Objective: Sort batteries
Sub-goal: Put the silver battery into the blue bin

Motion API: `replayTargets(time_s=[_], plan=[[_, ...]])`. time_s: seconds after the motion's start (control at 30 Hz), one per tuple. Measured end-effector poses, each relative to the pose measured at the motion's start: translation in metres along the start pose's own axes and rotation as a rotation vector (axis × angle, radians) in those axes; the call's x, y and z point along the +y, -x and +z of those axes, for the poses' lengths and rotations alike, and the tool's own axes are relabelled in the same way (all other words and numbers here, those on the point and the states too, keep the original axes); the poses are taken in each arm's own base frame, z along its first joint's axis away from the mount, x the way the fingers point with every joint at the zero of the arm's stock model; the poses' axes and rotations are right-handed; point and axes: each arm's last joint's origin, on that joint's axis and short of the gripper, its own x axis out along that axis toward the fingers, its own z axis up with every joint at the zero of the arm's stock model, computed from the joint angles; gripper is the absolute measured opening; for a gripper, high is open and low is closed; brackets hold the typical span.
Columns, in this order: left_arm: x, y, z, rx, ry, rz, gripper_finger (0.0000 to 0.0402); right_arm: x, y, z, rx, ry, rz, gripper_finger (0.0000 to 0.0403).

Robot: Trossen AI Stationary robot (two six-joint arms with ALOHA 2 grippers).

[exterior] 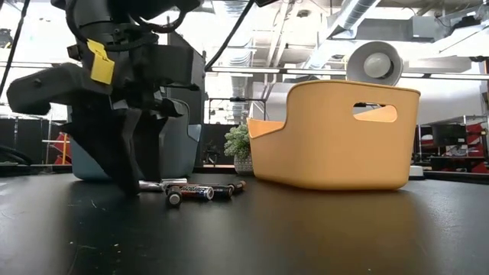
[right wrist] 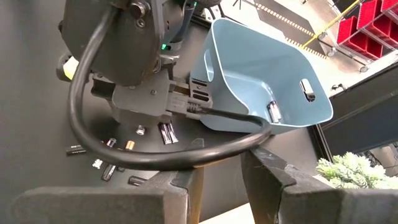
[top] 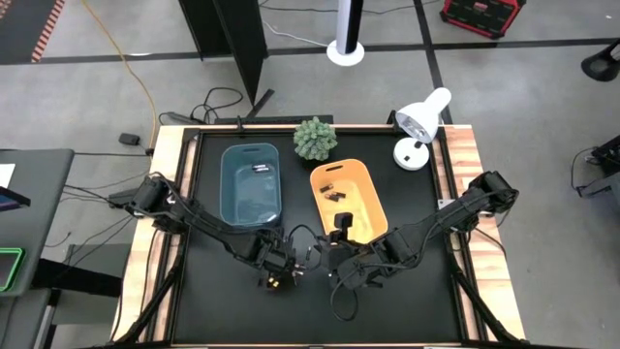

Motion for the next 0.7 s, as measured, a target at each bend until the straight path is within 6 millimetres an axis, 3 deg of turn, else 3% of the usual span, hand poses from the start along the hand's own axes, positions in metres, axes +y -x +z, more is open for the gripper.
replayTargets(time_s=[0.27,0.7], plan=[[-0.0015,0.0,-0.0004,0.006,-0.002,-0.023,0.0134,0.0,0.0,0.0,0.0,0.0,0.0,0.0122],[0.0047,-0.0088,-0.0099,0.034,-0.012,-0.066,0.0092,-0.0001,-0.0001,-0.0001,0.001,0.001,-0.001,0.0122]])
